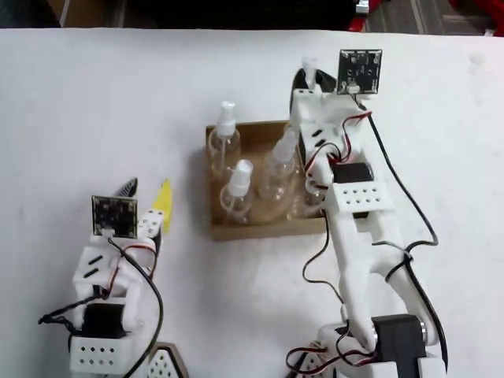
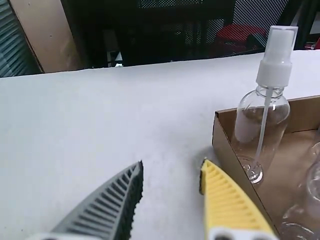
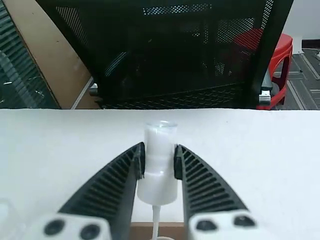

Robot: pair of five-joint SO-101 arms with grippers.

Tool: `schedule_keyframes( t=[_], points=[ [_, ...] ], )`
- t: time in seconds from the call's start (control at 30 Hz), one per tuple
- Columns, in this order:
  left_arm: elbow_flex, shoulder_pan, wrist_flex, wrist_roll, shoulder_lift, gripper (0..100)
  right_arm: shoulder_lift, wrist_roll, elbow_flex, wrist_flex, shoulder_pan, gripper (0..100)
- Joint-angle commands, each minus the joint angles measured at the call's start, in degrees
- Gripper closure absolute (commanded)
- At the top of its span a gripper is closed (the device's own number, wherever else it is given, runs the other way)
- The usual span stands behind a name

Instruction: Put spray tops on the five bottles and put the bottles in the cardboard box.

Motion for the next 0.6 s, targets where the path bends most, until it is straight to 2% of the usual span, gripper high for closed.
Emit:
schedule_keyframes(
  t=[0.0, 0.13, 0.27, 0.57],
  points=[
    [-0.2, 0.8, -1.8, -0.4, -0.3, 83, -1.1, 1.1, 0.4, -1.2, -0.8, 98.2],
    [-0.2, 0.8, -1.8, -0.4, -0.3, 83, -1.1, 1.6, 0.6, -1.2, -0.7, 98.2],
    [-0.2, 0.8, -1.8, -0.4, -0.3, 83, -1.1, 7.1, 0.7, -1.2, -1.0, 98.2],
    [-0.2, 0.8, -1.8, -0.4, -0.3, 83, -1.1, 7.6, 0.7, -0.8, -1.8, 97.6]
  ],
)
